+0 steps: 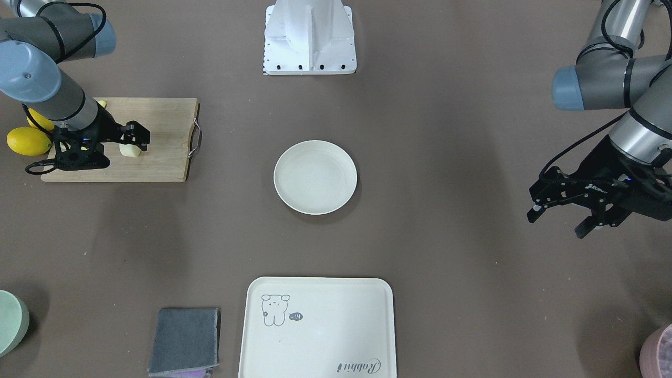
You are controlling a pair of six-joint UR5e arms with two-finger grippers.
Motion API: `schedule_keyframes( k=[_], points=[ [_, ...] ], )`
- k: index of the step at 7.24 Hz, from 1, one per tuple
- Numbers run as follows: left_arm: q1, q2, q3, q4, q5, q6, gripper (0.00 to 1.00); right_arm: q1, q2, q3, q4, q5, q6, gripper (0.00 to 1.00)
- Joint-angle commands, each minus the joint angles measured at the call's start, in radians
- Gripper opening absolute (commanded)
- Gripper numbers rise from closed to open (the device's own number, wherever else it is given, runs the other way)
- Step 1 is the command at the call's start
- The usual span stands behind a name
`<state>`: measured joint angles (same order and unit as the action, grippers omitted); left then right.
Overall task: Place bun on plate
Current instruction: 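Lower the right gripper over the white bun and close on it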
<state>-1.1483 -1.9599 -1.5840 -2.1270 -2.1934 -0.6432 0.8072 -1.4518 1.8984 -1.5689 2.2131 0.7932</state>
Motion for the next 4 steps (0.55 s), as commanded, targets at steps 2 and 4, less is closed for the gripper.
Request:
schedule_keyframes(
  k=[2,4],
  points=[
    [-0.017,0.021,-0.005,-0.004,0.001,0.000,0.97,-0.029,-0.038,0.005,0.001,-0.022,0.006,1.00],
    [-0.022,0.033,-0.008,-0.007,0.001,0.000,0.97,-0.045,-0.042,0.005,0.000,-0.041,0.006,0.99]
  ],
)
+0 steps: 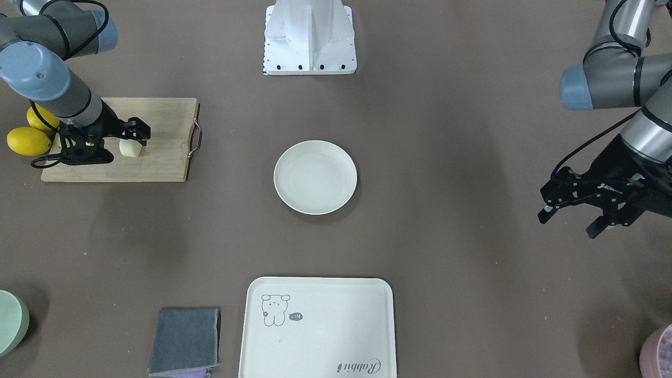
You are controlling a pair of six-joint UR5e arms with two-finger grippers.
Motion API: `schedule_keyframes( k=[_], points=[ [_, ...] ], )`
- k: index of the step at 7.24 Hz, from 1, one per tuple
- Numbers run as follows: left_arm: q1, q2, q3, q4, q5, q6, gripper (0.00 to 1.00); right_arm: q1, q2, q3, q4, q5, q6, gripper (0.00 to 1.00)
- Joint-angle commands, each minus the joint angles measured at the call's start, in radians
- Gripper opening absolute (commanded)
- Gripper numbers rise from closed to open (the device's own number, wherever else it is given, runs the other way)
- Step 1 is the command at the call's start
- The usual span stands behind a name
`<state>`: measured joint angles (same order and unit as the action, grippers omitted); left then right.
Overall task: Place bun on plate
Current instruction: 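Lower the right gripper over the white bun and close on it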
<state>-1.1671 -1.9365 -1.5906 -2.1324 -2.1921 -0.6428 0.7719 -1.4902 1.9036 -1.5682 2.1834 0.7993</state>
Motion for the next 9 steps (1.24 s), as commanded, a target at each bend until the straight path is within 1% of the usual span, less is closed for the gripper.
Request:
schedule_keyframes(
  k=[1,2,3,5,6,7,8,9],
  points=[
    [-0.002,0.011,0.001,-0.001,0.000,0.000,0.97,-0.011,-0.005,0.000,-0.001,-0.040,0.001,0.96],
    [-0.002,0.014,0.003,-0.001,0.000,0.000,0.97,-0.014,-0.005,-0.001,-0.001,-0.045,0.001,0.90],
    [-0.002,0.031,0.001,-0.004,0.000,0.002,0.97,-0.019,-0.002,-0.001,-0.001,-0.045,0.003,0.71],
    [-0.005,0.037,0.000,-0.006,0.000,0.005,0.97,-0.031,-0.002,-0.006,-0.001,-0.044,0.001,0.73],
    [-0.014,0.057,0.001,-0.029,0.000,0.006,0.97,-0.039,-0.004,-0.003,-0.001,-0.042,0.001,0.74],
    [-0.014,0.065,0.003,-0.041,0.000,0.005,0.97,-0.045,0.001,-0.001,-0.001,-0.042,0.001,0.71],
    [-0.014,0.067,0.003,-0.041,0.000,0.005,0.97,-0.045,0.005,0.002,0.000,-0.040,0.004,0.39],
    [-0.014,0.068,0.004,-0.041,0.000,0.005,0.97,-0.045,0.008,0.002,0.016,-0.039,0.003,0.14]
  ],
)
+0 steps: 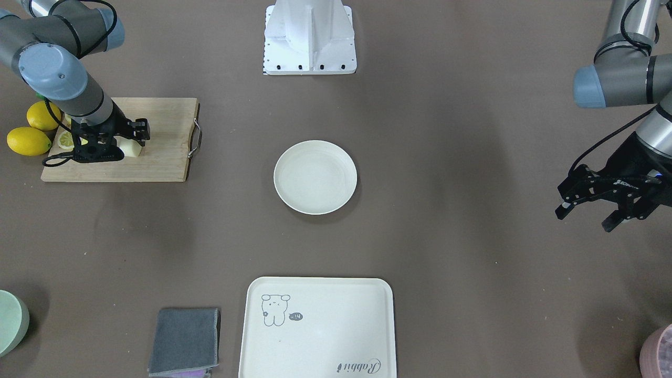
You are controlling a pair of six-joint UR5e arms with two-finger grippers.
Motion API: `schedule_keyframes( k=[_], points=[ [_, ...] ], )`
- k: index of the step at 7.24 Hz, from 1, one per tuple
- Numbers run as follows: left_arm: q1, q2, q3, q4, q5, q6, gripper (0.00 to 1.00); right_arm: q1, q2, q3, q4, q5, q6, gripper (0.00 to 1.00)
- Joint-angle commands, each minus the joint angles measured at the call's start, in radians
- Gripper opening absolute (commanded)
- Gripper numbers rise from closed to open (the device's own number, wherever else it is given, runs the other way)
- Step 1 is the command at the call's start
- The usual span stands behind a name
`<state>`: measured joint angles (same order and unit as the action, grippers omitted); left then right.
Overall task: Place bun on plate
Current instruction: 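Lower the right gripper over the white bun and close on it, then lift the bun with the right gripper and carry it over the plate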
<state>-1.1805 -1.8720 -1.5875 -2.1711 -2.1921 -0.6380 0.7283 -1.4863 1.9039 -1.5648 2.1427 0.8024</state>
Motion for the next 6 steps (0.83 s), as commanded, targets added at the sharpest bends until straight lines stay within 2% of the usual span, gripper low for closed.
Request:
schedule_keyframes(
  k=[1,2,4,6],
  points=[
    [-0.001,0.004,0.003,-0.003,0.002,0.000,0.97,-0.001,-0.003,-0.006,0.056,0.003,0.001,0.00],
    [-0.001,0.002,0.003,-0.004,0.041,0.001,0.97,0.000,-0.006,0.000,0.068,0.003,0.000,0.00],
    [0.001,0.001,-0.003,-0.006,0.046,-0.002,0.97,0.037,0.007,0.068,0.068,-0.006,0.000,0.00],
    [0.001,-0.006,-0.008,0.005,0.041,-0.005,0.97,0.104,0.108,0.078,0.068,-0.032,0.018,0.00]
  ],
)
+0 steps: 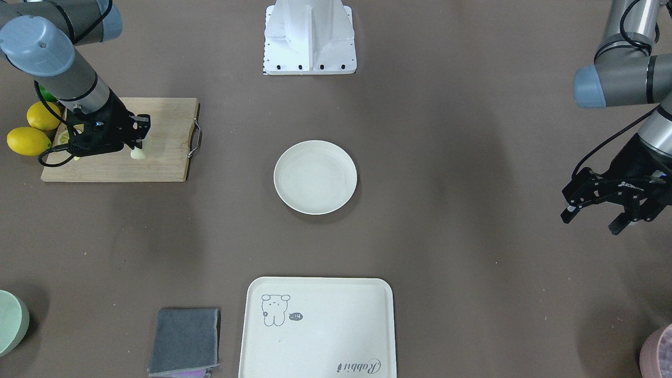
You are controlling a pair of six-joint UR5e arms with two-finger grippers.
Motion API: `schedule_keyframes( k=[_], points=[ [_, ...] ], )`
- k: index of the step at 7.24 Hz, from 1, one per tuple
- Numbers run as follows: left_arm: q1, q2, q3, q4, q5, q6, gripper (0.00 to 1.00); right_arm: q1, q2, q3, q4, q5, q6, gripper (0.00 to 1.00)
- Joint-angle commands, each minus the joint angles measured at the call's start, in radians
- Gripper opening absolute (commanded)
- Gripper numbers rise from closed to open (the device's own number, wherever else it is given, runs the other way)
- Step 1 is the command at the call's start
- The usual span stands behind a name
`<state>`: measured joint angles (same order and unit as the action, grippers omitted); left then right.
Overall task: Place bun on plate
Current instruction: 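Lift the bun with the right gripper and carry it over the plate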
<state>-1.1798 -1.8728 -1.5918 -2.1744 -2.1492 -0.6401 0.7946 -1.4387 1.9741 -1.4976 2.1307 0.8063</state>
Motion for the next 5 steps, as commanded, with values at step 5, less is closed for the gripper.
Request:
schedule_keyframes(
  k=[5],
  points=[
    [0.037,-0.055,0.079,0.001,-0.044,-0.003,0.97,-0.028,0.449,-0.181,0.002,-0.141,0.100,0.00]
  ],
)
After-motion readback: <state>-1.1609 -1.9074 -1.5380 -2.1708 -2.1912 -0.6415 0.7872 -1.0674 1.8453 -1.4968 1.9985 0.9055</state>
